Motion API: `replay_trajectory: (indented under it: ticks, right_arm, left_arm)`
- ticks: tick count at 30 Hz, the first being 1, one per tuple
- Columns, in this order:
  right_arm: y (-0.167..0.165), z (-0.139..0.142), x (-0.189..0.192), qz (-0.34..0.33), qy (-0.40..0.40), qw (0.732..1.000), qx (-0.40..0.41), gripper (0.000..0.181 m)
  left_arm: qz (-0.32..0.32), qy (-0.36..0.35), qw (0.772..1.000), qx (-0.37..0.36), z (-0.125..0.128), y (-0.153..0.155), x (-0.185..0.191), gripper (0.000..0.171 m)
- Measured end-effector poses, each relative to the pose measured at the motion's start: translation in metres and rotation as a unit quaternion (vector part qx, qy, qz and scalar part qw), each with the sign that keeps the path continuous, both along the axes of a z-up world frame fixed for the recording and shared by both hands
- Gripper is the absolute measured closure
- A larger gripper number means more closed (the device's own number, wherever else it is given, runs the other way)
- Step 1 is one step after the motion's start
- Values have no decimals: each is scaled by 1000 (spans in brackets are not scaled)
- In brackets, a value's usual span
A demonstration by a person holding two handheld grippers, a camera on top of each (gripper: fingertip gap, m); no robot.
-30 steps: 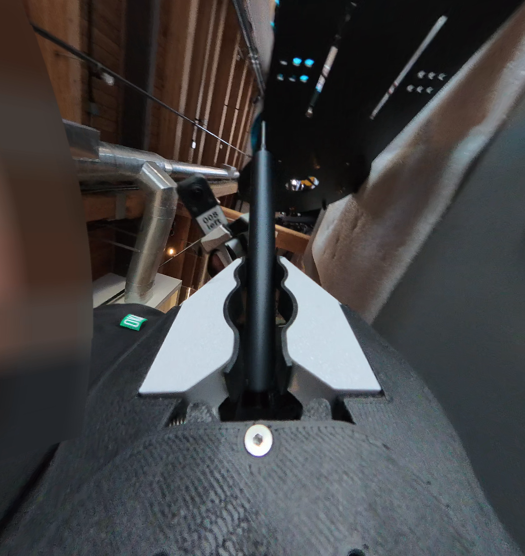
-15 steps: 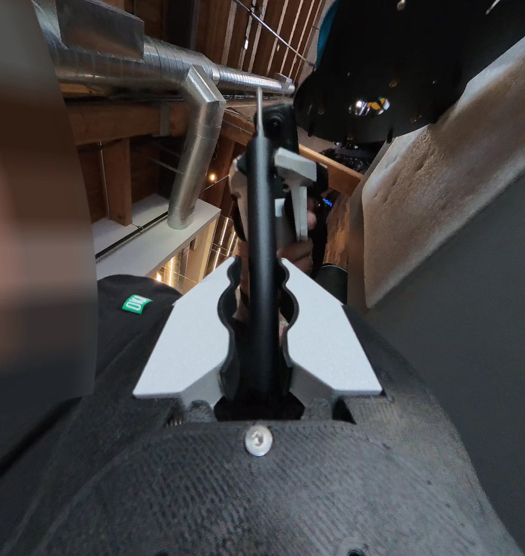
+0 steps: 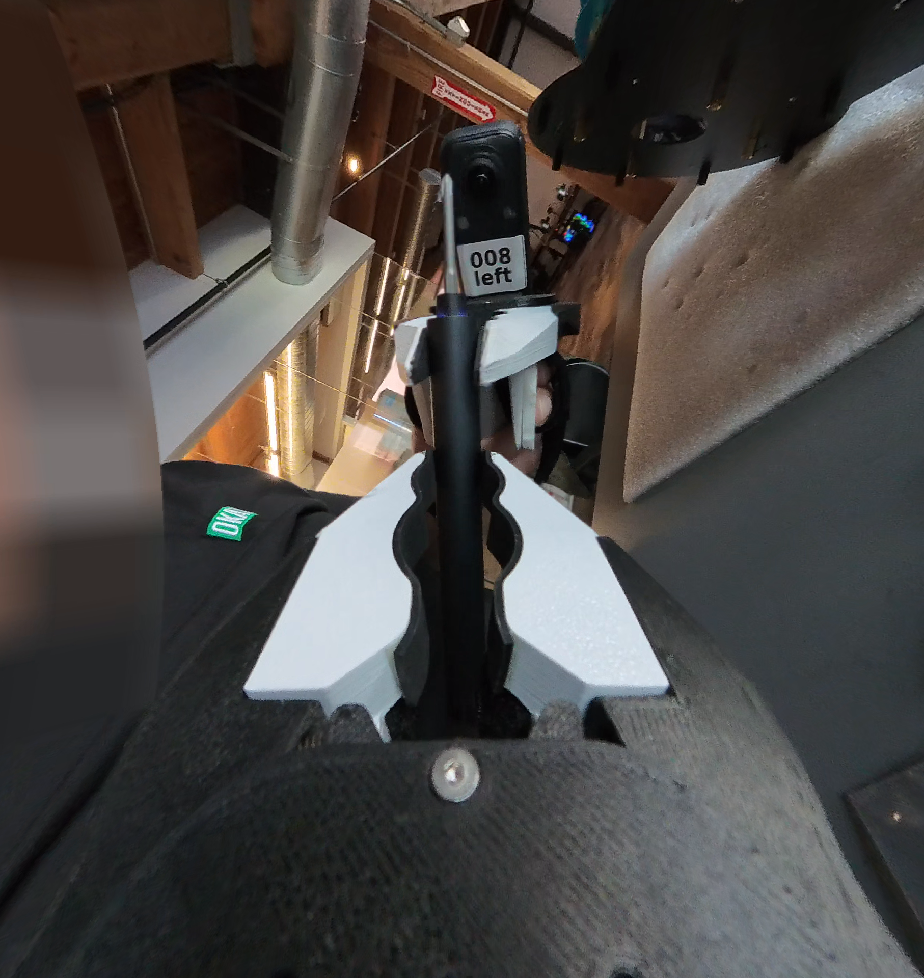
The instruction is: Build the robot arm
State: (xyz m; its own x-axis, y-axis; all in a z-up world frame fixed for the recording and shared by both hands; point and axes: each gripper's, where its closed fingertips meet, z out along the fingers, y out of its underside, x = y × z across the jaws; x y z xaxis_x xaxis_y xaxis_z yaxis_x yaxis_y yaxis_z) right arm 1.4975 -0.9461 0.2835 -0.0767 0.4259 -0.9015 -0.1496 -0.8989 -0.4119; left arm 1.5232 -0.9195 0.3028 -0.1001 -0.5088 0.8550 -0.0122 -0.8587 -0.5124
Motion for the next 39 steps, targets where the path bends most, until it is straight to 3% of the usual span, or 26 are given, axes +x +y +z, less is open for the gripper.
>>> replay_trajectory:
  ticks: [7,14,17,19,21,23,26,29,33,37,39]
  right_arm:
    - [0,0,-5,14,27,999,-17,166]
    - [9,2,-5,-24,54,998,-13,166]
    - [11,7,-6,-20,82,996,-37,166]
    - [13,9,-7,-23,94,993,-61,166]
    - [13,9,-8,-29,89,993,-65,166]
    - [15,8,-9,-37,79,994,-64,166]
    - [23,3,-11,-52,58,995,-58,166]
    - [33,2,-13,-72,64,993,-63,166]
    - [41,1,-24,-85,63,993,-57,166]
    - [46,3,-35,-96,78,991,-58,166]
    - [48,4,-39,-101,86,989,-58,166]
  left_arm:
    - [9,-5,1000,-10,0,1,2,156]
    - [35,1,999,-3,1,10,-3,156]
    - [17,5,1000,-10,4,12,-10,153]
    - [-6,9,1000,-16,16,11,-27,138]
    - [-18,39,999,24,38,16,-52,149]
    - [-19,122,988,97,57,36,-77,150]
    - [-67,263,945,184,77,81,-91,145]
    - [-173,395,886,168,64,129,-88,148]
    - [-325,419,839,123,50,156,-62,160]
    - [-513,424,738,111,44,157,-63,141]
    - [-571,421,691,137,37,168,-61,143]
